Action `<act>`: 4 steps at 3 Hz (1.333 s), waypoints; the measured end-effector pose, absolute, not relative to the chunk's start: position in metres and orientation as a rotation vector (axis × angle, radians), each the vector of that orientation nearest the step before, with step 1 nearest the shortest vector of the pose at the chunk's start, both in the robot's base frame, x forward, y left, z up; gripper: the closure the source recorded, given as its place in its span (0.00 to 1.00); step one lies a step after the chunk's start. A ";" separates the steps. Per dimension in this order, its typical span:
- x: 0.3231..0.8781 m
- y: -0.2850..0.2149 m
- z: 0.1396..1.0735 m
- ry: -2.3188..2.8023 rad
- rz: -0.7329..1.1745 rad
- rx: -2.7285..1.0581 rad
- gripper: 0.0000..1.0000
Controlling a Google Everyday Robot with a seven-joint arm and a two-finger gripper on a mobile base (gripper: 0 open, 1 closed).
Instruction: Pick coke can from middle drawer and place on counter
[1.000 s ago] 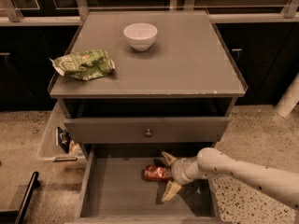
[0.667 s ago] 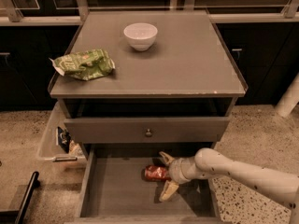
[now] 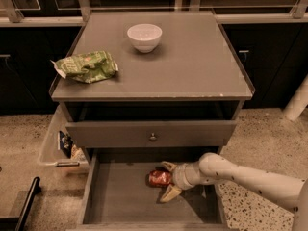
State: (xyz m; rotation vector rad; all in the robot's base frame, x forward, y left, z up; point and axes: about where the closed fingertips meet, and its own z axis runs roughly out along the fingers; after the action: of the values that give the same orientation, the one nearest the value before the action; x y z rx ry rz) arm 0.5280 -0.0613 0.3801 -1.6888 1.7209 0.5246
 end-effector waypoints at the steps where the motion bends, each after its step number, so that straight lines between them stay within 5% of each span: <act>1: 0.528 -0.061 0.380 1.721 0.525 -1.689 0.42; 3: 0.528 -0.061 0.380 1.721 0.525 -1.689 0.88; 4: 0.528 -0.061 0.380 1.721 0.525 -1.689 1.00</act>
Offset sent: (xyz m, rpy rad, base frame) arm 0.0000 0.0000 0.0000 0.0000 0.0000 0.0000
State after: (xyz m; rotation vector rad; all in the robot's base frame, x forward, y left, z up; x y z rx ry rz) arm 0.5280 -0.0612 0.3801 -1.6888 1.7208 0.5248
